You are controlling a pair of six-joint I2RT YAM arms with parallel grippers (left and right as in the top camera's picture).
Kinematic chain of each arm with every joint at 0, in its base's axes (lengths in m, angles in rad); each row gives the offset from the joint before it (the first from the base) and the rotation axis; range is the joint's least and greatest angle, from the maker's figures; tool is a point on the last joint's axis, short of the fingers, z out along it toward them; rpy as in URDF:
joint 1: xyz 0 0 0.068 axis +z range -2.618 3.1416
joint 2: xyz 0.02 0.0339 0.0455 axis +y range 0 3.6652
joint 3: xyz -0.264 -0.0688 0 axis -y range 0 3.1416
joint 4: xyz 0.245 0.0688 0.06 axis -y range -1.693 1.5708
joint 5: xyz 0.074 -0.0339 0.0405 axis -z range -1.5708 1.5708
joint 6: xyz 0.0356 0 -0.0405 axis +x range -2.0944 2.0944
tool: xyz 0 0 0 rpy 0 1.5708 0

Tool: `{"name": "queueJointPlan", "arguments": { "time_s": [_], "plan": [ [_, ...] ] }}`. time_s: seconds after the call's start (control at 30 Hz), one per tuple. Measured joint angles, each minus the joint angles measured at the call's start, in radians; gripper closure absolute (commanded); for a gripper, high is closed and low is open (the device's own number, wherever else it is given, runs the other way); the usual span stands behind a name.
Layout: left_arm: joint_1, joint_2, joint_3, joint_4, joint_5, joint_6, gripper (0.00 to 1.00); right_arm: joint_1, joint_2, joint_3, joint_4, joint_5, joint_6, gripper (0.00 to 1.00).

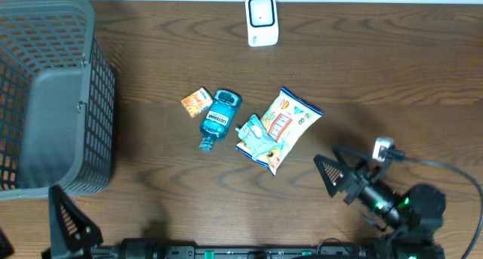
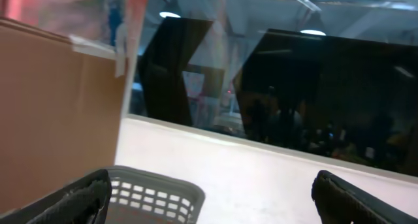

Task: Scan the item barcode
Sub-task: 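Reach the right gripper to the wipes pack and grasp it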

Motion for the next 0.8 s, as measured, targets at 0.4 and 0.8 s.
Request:
{"name": "queueJointPlan", "arguments": {
  "time_s": [0.4,0.8],
  "plan": [
    [0.006,-0.080,0.000,-0.019,0.000,-0.001,0.02,0.445,0.629,0.588,-0.399,0.454,-0.330,0.01],
    [0.006,-0.136,0.002,-0.037,-0.001,0.000,0.02,0.826,1.192,0.887,-0.526,1.111,-0.366,0.01]
  ]
}}
